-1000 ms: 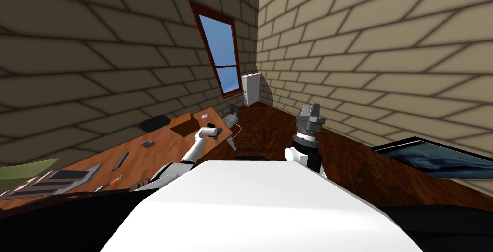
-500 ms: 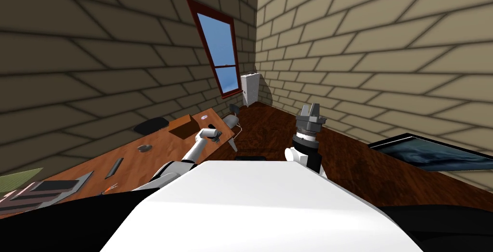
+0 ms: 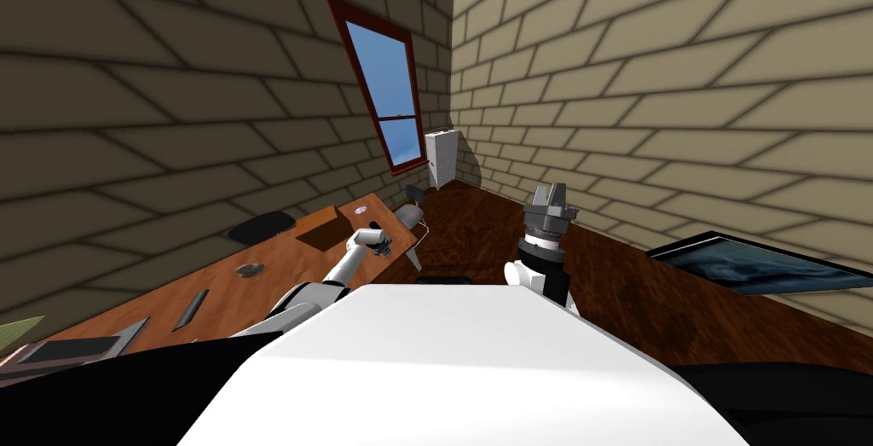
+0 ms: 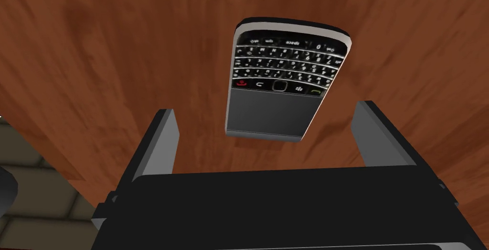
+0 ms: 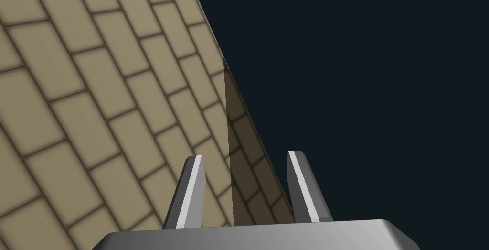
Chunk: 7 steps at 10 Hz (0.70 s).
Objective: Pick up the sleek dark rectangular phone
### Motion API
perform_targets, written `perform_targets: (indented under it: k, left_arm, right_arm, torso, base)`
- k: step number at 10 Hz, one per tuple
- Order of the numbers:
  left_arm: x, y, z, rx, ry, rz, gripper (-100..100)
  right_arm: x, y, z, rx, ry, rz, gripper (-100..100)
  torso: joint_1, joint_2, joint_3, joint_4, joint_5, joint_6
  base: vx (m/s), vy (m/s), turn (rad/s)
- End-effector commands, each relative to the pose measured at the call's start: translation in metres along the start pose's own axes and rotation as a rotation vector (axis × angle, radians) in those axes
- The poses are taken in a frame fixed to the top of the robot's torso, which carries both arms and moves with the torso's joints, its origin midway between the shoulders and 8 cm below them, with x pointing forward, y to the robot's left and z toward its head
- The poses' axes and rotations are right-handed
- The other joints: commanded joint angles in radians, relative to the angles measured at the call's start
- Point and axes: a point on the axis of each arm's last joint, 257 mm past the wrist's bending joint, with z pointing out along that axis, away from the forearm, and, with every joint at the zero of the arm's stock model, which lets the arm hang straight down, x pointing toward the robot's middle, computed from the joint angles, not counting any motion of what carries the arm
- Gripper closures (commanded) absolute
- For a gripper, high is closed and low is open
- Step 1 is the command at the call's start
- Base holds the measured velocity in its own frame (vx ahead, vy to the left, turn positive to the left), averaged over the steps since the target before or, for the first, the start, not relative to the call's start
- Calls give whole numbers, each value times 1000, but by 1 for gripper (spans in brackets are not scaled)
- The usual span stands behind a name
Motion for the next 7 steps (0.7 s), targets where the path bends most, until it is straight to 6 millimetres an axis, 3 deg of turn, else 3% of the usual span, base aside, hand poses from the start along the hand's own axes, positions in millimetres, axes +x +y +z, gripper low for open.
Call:
perform_targets:
  k: [1,2,3,4,7]
  left_arm:
    - [8,16,6,-49,31,8,-100]
    - [5,7,2,-26,16,5,-100]
    - [6,8,3,-32,20,6,0]
    - [11,11,10,-33,18,-4,-100]
    - [21,16,22,-35,16,-17,-100]
  right_arm:
    - [0,0,0,0,0,0,0]
    - [0,0,0,0,0,0,0]
    - [0,0,0,0,0,0,0]
    - [0,0,0,0,0,0,0]
    - [0,0,0,0,0,0,0]
  torso:
    - [0,0,0,0,0,0]
    - [1,-1,-1,0,0,0]
    - [-1,0,0,0,0,0]
    - [-3,1,1,0,-1,0]
    - [0,1,1,0,0,0]
  base:
    - [49,64,-114]
    - [25,36,-30]
    - [4,6,5]
    - [8,28,-77]
    - [12,46,-53]
